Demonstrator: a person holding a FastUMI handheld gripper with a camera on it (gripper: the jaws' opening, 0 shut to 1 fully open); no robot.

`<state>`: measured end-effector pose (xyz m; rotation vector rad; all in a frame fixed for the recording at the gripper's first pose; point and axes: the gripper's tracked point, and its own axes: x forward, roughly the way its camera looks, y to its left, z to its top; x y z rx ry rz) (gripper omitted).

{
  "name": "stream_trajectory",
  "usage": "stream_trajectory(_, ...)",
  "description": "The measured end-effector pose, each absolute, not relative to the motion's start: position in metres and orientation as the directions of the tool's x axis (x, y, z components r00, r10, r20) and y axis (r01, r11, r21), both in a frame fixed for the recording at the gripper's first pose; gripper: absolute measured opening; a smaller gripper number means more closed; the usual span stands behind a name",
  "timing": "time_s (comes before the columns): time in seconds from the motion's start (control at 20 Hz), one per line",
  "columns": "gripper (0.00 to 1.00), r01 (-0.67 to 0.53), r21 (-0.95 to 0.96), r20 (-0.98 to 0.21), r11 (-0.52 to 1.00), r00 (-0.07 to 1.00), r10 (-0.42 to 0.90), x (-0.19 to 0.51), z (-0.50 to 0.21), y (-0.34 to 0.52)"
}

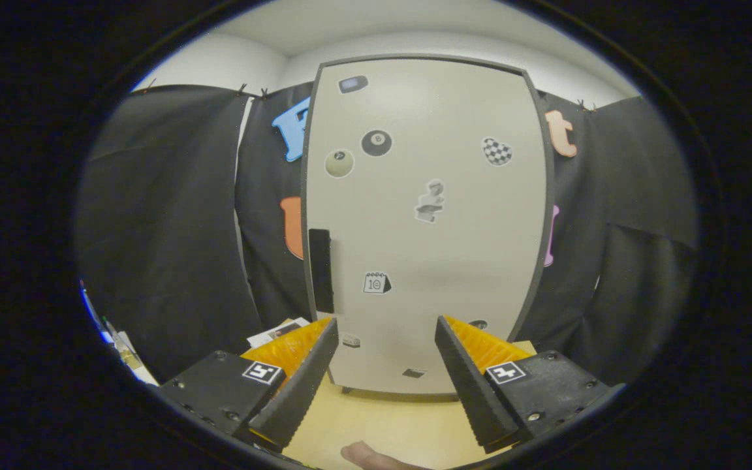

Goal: Open the shoe cabinet door, grab the shoes and put them into the shoe cabinet, then close the shoe cabinet door.

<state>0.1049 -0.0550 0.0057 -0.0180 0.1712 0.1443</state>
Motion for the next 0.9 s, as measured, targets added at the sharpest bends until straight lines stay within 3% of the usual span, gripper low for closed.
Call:
stream_trajectory(0.3,0.97,-0.087,0.026,-0.146,0.996,0.985,0.090,0.029,0.042,-0.101)
stream_trajectory(0.9,0.96,-0.076,0.012,-0.061,0.997,0.995,0.077,-0.084,0.099,-0.069)
